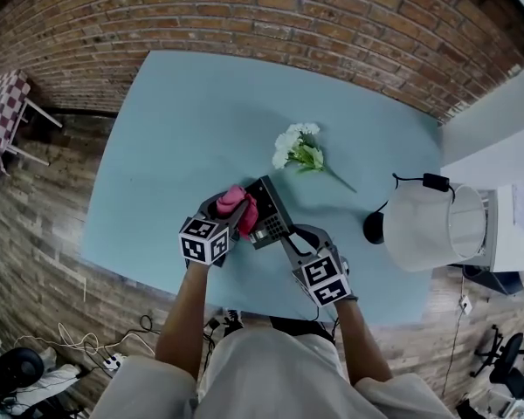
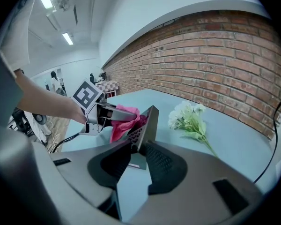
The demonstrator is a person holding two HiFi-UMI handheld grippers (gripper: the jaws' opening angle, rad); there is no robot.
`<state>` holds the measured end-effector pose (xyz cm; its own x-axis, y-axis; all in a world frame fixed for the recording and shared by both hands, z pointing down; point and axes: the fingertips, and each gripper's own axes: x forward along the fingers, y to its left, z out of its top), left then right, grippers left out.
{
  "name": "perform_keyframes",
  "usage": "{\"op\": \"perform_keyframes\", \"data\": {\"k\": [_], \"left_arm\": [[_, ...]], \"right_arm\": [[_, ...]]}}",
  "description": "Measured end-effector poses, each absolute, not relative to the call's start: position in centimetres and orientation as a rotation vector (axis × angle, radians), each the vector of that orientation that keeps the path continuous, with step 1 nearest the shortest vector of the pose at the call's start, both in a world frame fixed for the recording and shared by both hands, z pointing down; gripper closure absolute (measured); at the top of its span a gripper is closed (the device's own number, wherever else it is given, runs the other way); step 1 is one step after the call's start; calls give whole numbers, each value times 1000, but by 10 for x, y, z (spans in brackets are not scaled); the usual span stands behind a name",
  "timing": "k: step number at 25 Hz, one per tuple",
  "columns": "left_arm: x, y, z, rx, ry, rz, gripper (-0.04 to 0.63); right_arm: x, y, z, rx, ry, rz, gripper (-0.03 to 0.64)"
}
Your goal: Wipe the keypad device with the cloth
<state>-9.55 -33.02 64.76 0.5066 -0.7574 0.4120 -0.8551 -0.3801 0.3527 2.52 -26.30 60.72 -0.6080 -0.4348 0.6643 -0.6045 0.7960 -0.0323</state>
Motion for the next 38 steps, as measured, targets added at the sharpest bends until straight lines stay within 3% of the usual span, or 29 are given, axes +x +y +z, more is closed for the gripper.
{"op": "perform_keyframes", "data": {"k": [14, 21, 30, 38], "left_arm": [[-115, -316, 676, 2137, -1309, 469, 370], [-131, -313, 653, 2091, -1329, 341, 383], [-67, -330, 570, 2383, -1270, 260, 380], [-20, -331, 590, 2497, -1242, 474, 379]], "right_arm": [[29, -266, 612, 837, -2320, 382, 491], [30, -267, 612, 901, -2341, 465, 491], [31, -268, 612, 945, -2329, 449, 491], [29, -268, 611, 899, -2317, 425, 489]]}}
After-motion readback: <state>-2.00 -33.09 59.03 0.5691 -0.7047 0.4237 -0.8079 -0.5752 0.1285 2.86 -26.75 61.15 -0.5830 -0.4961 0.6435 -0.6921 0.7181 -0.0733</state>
